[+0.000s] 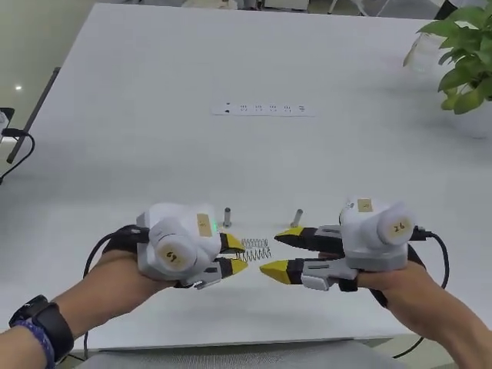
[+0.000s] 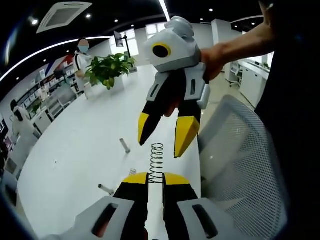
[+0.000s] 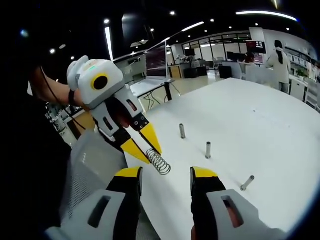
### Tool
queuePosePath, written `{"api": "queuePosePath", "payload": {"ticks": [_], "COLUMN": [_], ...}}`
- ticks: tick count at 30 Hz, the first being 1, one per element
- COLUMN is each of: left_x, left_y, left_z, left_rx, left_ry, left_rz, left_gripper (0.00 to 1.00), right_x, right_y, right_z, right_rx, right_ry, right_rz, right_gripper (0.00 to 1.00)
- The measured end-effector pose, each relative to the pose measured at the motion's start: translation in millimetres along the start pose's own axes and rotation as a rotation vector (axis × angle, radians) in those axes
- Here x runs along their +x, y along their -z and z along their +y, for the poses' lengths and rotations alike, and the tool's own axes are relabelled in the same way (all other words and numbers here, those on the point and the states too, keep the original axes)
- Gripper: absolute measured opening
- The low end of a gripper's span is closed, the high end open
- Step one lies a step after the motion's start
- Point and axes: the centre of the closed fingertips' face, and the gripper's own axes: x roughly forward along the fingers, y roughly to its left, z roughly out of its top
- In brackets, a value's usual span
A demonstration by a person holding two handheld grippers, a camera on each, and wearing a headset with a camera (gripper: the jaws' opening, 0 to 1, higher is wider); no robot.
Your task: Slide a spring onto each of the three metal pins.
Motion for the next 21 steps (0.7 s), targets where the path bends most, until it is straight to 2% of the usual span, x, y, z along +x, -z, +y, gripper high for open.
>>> {"api": "queuePosePath", "payload": {"ticks": [4, 11, 21], "left_x": [0.0, 1.0, 2.1], "left_y": [-2.5, -1.5, -0.8], "left_z": [-1.6, -6.2, -9.9], "left_rx": [0.022, 0.04, 0.064], "left_ry": [0.009, 0.021, 0.037], "left_rz": [0.0, 0.008, 0.018], "left_gripper": [0.02, 0.02, 0.02], "right_x": [0.9, 2.9, 1.3], "right_y": [-0.7, 1.0, 2.6], "right_z": [4.2, 10.9, 15.3], "right_rx": [-0.007, -0.021, -0.03], "right_ry": [-0.019, -0.051, -0.071], "right_rz": [-0.004, -0.007, -0.002], "right_gripper": [0.3, 0.12, 0.1]}}
